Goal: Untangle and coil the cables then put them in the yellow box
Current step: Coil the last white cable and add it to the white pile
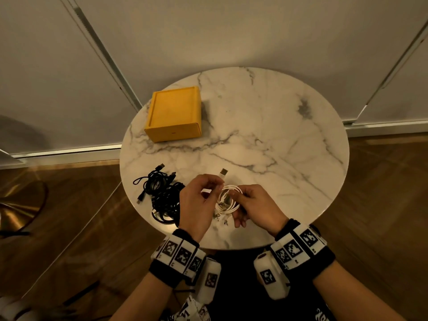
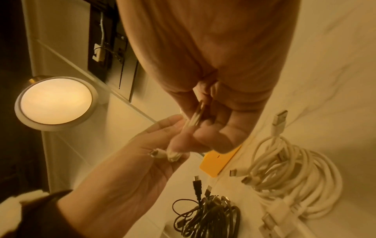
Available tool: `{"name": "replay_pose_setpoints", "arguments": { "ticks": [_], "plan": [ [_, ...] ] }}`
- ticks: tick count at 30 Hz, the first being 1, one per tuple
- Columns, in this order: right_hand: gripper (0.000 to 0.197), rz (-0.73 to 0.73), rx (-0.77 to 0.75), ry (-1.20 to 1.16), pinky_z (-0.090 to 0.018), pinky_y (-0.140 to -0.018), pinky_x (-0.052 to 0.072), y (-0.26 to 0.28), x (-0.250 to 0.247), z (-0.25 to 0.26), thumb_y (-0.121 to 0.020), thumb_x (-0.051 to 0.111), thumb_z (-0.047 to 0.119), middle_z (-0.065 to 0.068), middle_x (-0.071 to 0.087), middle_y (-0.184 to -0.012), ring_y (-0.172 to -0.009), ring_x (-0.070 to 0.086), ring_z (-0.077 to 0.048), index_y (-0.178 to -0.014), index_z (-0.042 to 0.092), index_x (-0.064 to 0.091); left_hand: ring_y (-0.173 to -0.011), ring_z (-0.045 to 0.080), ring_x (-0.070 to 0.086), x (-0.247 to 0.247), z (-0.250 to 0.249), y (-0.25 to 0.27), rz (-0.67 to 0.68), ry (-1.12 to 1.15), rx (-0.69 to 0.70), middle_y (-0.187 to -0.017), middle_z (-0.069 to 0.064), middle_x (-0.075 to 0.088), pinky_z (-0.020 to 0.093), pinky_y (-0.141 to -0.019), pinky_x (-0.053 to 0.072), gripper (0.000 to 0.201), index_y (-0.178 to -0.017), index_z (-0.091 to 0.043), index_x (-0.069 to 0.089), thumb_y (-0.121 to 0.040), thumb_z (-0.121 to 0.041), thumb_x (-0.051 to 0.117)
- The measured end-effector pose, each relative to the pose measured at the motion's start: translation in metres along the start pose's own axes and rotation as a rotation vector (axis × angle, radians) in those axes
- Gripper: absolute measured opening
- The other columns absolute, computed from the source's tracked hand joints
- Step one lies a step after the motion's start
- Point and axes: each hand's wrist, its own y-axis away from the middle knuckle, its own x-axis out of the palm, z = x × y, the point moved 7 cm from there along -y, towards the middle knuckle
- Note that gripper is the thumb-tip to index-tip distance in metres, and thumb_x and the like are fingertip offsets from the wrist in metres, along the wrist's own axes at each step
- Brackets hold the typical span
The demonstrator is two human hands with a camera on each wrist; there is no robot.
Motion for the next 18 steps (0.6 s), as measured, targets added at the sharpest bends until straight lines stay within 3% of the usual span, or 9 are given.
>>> {"name": "replay_pose_setpoints", "arguments": {
  "ticks": [3,6,10,12,15,18],
  "plan": [
    [0.030,-0.030,0.042,-0.012,-0.025,-0.038,0.041,-0.010,-0.007,-0.001,-0.099,0.048,0.016,-0.013,0.061,-0.052,-0.042,0.060,-0.025,-0.082,-0.001,0.065,-0.078,0.008,0.068,0.002,0.012,-0.013,0.052,0.013,-0.056,-0.081,-0.006,0.073,0.023,-0.069,0.054,0.010,-0.090,-0.020,0.072,-0.084,-0.012,0.072],
    [0.028,-0.041,0.072,0.008,-0.023,-0.035,0.041,-0.021,-0.015,-0.002,-0.098,0.051,0.016,-0.013,0.060,-0.052,-0.041,0.060,-0.025,-0.079,-0.001,0.064,-0.069,0.011,0.069,0.010,0.030,-0.027,0.173,0.099,-0.184,-0.077,-0.002,0.074,0.029,-0.059,0.053,0.010,-0.088,-0.020,0.074,-0.081,-0.012,0.075],
    [0.029,0.015,0.176,0.069,-0.022,-0.036,0.038,-0.031,-0.016,-0.009,-0.099,0.050,0.018,-0.012,0.059,-0.052,-0.039,0.059,-0.020,-0.080,-0.002,0.060,-0.067,0.018,0.068,0.014,0.050,-0.038,0.251,-0.031,-0.223,-0.078,0.004,0.075,0.025,-0.050,0.047,0.006,-0.085,-0.021,0.075,-0.079,-0.020,0.077],
    [0.029,0.006,0.194,0.126,-0.023,-0.036,0.037,-0.035,-0.019,-0.014,-0.098,0.049,0.017,-0.011,0.060,-0.052,-0.039,0.059,-0.021,-0.078,-0.001,0.059,-0.065,0.010,0.065,0.014,0.054,-0.043,0.239,-0.177,-0.175,-0.077,-0.002,0.074,0.021,-0.054,0.047,0.009,-0.086,-0.019,0.076,-0.080,-0.024,0.077],
    [0.023,-0.057,0.184,0.234,-0.023,-0.035,0.035,-0.039,-0.024,-0.023,-0.094,0.049,0.012,-0.010,0.061,-0.052,-0.041,0.059,-0.024,-0.079,-0.001,0.060,-0.065,0.006,0.062,0.020,0.048,-0.045,0.228,-0.414,-0.046,-0.081,-0.009,0.073,0.026,-0.064,0.051,0.009,-0.087,-0.025,0.077,-0.081,-0.031,0.074],
    [0.011,-0.144,0.184,0.252,-0.019,-0.032,0.031,-0.038,-0.028,-0.028,-0.091,0.055,0.014,-0.012,0.061,-0.052,-0.037,0.056,-0.022,-0.091,0.004,0.059,-0.068,0.005,0.058,0.029,0.046,-0.043,0.248,-0.614,0.052,-0.087,-0.013,0.066,0.024,-0.059,0.043,0.012,-0.089,-0.032,0.076,-0.083,-0.040,0.068]
  ]
}}
